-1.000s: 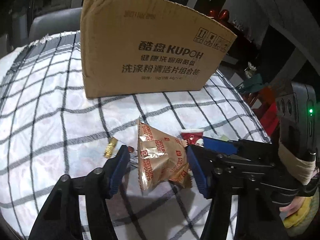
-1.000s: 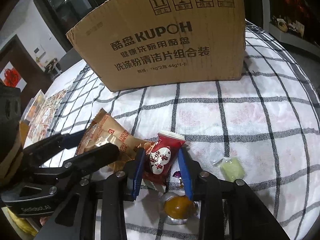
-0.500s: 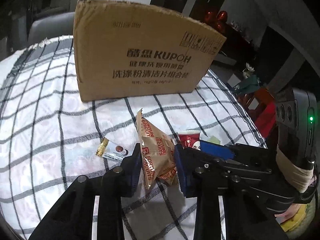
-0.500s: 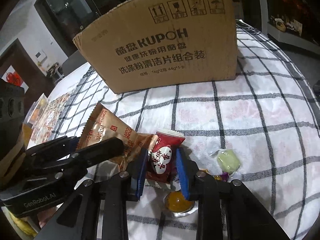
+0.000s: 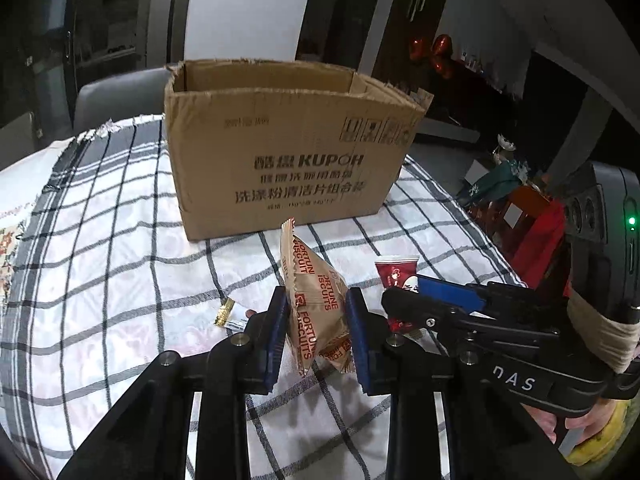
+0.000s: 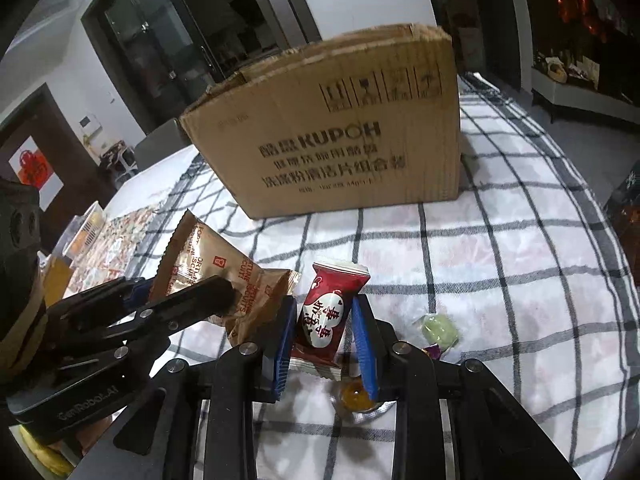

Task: Organize snacks
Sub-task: 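Carry the biscuit packet and red packet into the box while opening both tools, then move both open tools back from the box to the snacks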

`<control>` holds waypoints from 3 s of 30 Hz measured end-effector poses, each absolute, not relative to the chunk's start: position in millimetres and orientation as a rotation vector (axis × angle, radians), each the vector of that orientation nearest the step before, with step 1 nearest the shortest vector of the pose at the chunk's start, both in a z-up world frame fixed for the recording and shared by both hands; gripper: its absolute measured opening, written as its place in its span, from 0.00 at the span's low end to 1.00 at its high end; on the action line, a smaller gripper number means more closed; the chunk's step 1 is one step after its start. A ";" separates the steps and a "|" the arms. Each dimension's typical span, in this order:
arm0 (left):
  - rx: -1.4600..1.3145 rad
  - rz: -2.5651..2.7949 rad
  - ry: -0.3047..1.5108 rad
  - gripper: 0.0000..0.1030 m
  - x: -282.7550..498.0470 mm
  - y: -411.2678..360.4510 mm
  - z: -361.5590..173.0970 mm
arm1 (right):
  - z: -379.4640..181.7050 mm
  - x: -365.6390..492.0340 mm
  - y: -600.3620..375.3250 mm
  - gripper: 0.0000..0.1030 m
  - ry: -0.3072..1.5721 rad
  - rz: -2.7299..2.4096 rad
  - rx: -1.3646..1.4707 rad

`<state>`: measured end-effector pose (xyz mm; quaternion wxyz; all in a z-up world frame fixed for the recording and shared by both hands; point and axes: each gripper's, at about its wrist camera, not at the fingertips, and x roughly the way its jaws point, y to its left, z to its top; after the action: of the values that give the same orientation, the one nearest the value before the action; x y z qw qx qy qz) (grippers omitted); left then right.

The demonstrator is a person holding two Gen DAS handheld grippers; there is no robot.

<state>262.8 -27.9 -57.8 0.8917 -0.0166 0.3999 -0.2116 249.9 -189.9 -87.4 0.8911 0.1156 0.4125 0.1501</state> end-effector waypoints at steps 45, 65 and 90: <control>0.033 -0.391 0.513 0.28 337.4 -24.3 85.4 | 52.3 330.1 -206.4 0.29 0.562 0.324 0.106; 0.109 -0.301 0.553 0.52 378.9 -41.0 64.8 | 34.8 375.6 -225.9 0.54 0.634 0.239 0.122; 0.178 -0.305 0.457 0.52 229.5 -53.6 67.5 | 42.5 226.6 -231.5 0.54 0.496 0.264 0.012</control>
<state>229.5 -53.6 67.5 0.9586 0.0880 0.2254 -0.1504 226.6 -231.5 42.5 0.9608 0.0060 0.2446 0.1303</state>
